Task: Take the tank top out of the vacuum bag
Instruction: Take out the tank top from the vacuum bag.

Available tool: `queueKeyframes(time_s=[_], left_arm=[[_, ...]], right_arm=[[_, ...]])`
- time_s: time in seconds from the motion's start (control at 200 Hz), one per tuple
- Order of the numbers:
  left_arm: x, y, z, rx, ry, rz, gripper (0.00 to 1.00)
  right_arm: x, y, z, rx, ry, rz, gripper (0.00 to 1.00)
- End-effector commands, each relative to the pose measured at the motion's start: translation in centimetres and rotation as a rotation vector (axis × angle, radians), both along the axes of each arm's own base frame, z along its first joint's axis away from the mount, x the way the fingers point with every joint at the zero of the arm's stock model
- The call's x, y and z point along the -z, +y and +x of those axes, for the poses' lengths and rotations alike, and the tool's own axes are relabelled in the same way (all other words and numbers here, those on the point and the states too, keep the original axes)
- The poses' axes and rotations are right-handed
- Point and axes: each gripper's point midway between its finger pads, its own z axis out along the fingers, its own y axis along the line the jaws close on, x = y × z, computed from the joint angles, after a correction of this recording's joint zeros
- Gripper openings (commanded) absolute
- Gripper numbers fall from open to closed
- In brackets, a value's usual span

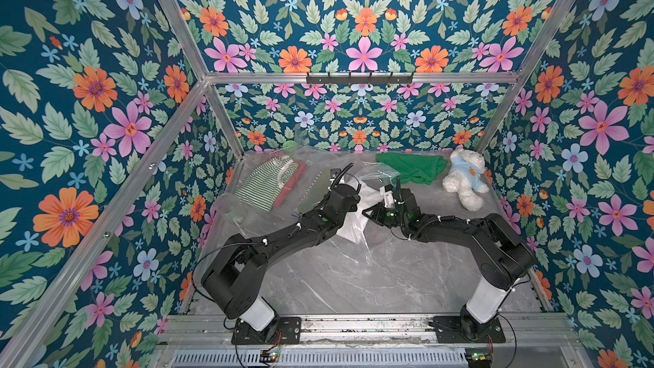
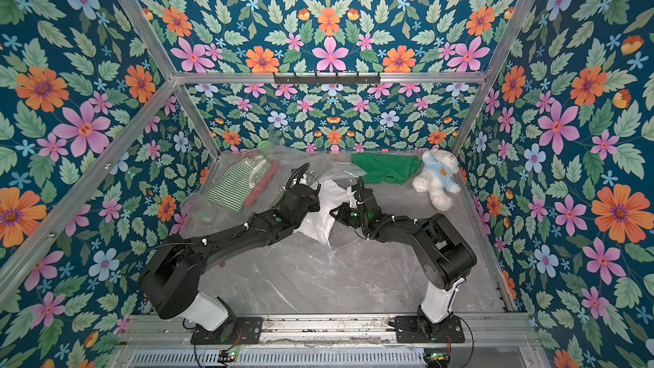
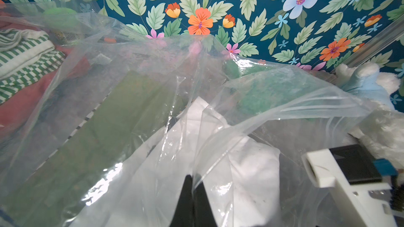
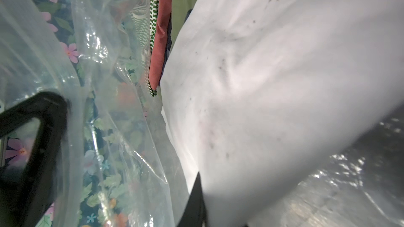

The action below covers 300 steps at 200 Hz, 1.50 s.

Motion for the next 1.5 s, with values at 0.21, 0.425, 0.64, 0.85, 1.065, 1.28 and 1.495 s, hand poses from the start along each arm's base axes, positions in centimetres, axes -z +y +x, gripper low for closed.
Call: queueKeyframes(time_s=[0.21,0.425,0.64,0.85,1.065,1.28,1.495], left_arm=[[-0.1,0.4,0.4,-0.027,-0.010,-0.017,0.00],[0.7,0.9,0.8,-0.042,0.010,-0.028,0.00],[1.5,1.0,1.0,-0.047,0.030,-0.019,0.00],[2.2,1.5,1.2,-0.064,0.044,-0.010,0.00],[2.6,2.1,1.5,-0.080,0.053,-0.011,0.00],[2.9,3.6,1.9,-0.111,0.058,-0.001,0.00],[3.2,5.7,2.4,-0.151,0.064,0.007,0.00]], right_arm=[[-0.6,-2.2,-0.3,0.058,-0.002,0.009,0.00],[-0.8,-6.1,-1.7,0.132,0.005,-0.028,0.00],[0.8,-9.4,-3.2,0.204,0.051,-0.068,0.00],[1.5,-13.3,-4.9,0.296,0.105,-0.083,0.00],[2.0,-17.7,-6.9,0.403,0.151,-0.114,0.00],[2.4,-21.2,-8.8,0.498,0.185,-0.137,0.00],[2.8,-23.7,-10.2,0.573,0.229,-0.147,0.00]])
